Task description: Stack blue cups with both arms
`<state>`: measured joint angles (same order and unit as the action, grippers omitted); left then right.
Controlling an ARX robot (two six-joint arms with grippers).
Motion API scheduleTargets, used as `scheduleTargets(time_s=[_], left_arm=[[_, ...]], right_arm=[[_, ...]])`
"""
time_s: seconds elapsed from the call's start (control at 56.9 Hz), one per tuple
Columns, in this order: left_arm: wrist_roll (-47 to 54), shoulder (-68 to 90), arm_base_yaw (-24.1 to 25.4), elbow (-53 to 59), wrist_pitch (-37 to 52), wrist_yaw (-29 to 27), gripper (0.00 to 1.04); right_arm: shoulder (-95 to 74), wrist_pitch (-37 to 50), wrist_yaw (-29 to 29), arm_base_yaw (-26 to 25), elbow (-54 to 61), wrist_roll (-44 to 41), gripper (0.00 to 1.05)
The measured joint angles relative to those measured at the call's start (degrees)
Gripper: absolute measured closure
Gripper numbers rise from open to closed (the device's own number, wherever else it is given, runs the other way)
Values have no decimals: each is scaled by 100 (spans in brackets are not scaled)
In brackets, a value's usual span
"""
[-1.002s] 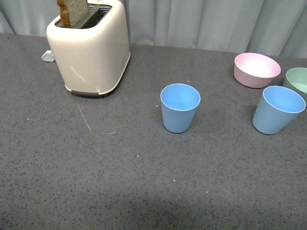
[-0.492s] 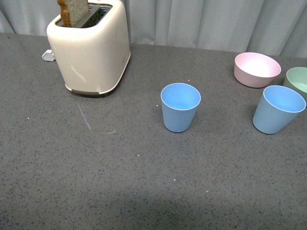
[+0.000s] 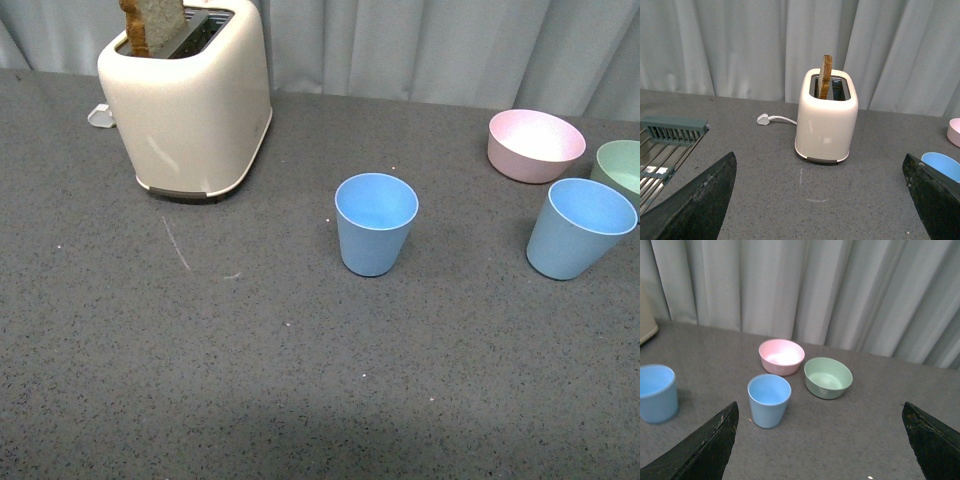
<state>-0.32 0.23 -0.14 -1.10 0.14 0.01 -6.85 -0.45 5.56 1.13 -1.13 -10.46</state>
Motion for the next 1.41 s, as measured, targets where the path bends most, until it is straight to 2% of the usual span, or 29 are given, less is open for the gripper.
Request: scheduleTargets(time_s=[0.053,0.193,0.299,0.457,0.686,1.037,1.407], left_arm=[[0,2,0,0,0,0,7],[0,0,0,0,0,0,7],[0,0,0,0,-2,0,7],[0,0,0,0,0,0,7],[2,0,0,0,-2,0,7],[2,0,0,0,0,0,7],[0,0,0,0,-2,0,7]], right_arm=[[-575,409,-22,-35,-35,-83,10],[-3307,2262,-192,-201,-581,114,10],[-4911,2903,-160,-208,-1073,151,10],[-6763,2570,-168,-304,-1958,450,10],[-8966,1864,-258,-409,-3578,1432,10],[-10421,1217,-531,-280,-4909,2457,10],[-10944,1003,-518,-166,-5289,2787,66]])
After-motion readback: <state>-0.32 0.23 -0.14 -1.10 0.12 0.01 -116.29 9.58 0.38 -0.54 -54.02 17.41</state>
